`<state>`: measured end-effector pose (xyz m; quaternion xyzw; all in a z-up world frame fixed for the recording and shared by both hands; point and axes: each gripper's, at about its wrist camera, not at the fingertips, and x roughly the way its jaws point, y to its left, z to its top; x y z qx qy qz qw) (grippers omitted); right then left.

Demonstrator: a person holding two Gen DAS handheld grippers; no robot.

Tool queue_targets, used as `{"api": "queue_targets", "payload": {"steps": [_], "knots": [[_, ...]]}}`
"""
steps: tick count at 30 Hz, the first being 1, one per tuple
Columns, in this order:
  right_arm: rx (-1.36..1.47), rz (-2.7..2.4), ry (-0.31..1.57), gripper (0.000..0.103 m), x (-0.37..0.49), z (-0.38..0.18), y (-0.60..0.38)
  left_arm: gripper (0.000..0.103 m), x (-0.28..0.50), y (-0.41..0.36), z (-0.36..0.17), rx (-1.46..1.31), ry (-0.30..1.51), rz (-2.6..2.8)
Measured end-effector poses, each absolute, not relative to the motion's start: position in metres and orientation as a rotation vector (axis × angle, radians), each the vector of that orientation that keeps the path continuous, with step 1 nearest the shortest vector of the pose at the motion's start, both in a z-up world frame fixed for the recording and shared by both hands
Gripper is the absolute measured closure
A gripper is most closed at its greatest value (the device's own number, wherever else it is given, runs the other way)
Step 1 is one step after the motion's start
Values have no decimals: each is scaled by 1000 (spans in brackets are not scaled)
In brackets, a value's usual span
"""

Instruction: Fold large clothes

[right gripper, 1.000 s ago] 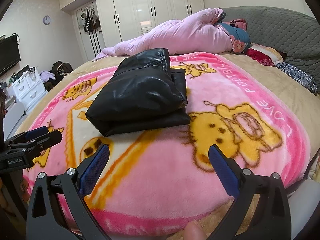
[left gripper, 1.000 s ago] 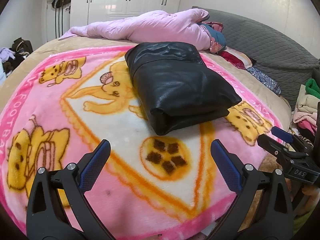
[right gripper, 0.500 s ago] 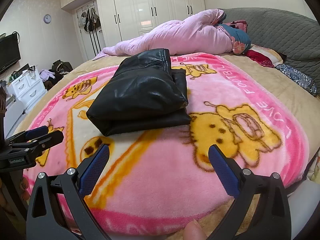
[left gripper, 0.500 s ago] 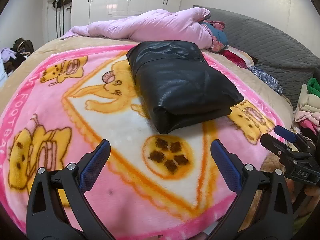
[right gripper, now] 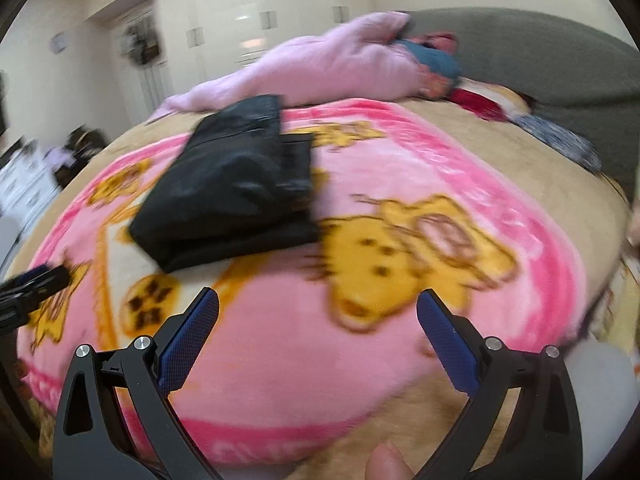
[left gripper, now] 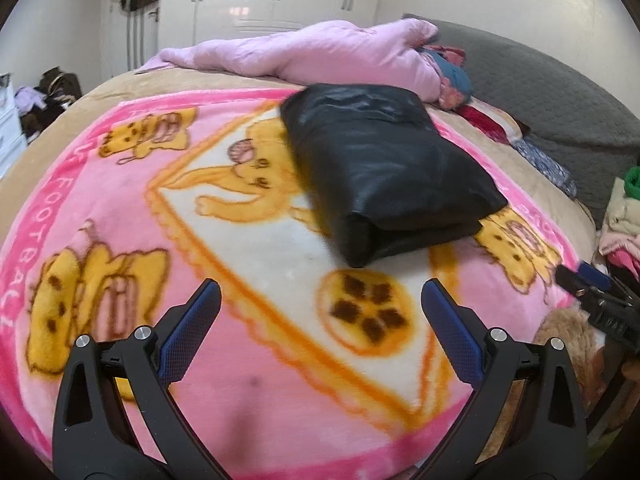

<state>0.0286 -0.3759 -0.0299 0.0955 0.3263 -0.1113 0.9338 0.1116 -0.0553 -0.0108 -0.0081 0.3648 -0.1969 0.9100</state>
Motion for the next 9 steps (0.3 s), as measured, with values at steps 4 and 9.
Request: {"api": "queue_targets", "payload": {"steps": [4, 9], "knots": [[314, -474, 638, 4, -12, -32, -454, 9, 138, 12, -15, -79, 793, -315], [422, -994, 733, 4, -98, -85, -584, 9, 169, 163, -26, -162, 828, -11]]}}
